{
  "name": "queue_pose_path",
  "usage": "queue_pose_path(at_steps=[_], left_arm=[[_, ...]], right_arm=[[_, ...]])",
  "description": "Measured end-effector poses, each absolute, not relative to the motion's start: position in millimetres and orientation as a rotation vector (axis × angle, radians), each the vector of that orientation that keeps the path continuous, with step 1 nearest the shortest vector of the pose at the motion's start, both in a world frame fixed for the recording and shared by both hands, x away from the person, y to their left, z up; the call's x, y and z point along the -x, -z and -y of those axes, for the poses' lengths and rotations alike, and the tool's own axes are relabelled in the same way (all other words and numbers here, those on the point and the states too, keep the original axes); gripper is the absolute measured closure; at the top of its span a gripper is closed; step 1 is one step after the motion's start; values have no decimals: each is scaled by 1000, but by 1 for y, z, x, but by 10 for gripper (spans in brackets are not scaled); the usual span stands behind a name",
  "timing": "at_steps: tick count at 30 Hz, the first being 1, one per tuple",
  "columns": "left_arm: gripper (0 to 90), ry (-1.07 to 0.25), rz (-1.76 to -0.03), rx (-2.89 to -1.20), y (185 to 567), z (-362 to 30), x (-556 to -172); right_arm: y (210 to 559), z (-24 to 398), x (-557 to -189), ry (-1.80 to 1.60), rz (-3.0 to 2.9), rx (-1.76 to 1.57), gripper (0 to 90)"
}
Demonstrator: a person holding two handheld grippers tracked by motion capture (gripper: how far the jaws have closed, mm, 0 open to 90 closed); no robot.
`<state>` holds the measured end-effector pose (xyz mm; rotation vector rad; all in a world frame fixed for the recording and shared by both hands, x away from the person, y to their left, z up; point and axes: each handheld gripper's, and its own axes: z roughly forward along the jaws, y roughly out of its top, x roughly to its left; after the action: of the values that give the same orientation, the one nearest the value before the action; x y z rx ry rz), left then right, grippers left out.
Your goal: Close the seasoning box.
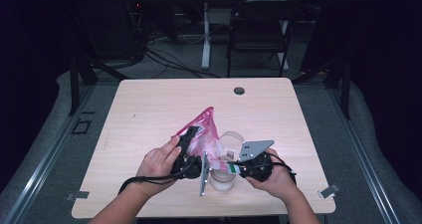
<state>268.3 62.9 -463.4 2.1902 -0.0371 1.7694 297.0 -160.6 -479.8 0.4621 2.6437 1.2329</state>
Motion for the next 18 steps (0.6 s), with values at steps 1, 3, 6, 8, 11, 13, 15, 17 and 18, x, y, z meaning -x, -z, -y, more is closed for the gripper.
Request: queue_pose_path(at_steps=[1, 3, 6, 8, 11, 13, 15, 17, 18], left_arm=[[628, -1769, 38, -2191, 463, -63, -268], [628, -1771, 39, -2192, 463, -63, -268], [628, -1770, 40, -2192, 463, -63, -268], [628, -1770, 40, -2192, 463, -63, -268], [628, -1773, 44, -2193, 463, -62, -268], [628, -1771, 42, -2192, 463, -62, -268], [628, -1773, 41, -2191, 464, -62, -267], [628, -1766, 34, -2195, 465, -62, -267], [628, -1772, 43, -2192, 464, -62, -267]], right_arm=[[480, 161, -297, -1232, -2645, -461, 900], [480, 161, -297, -1230, -2650, -459, 900], [480, 161, -297, -1233, -2651, -462, 900], [480, 161, -297, -1231, -2651, -462, 900], [481, 161, -297, -1226, -2653, -462, 900], [481, 161, -297, -1229, -2651, -465, 900], [481, 161, -297, -1236, -2650, -469, 900], [482, 161, -298, -1228, -2652, -467, 900], [481, 161, -298, -1220, -2652, -466, 900]])
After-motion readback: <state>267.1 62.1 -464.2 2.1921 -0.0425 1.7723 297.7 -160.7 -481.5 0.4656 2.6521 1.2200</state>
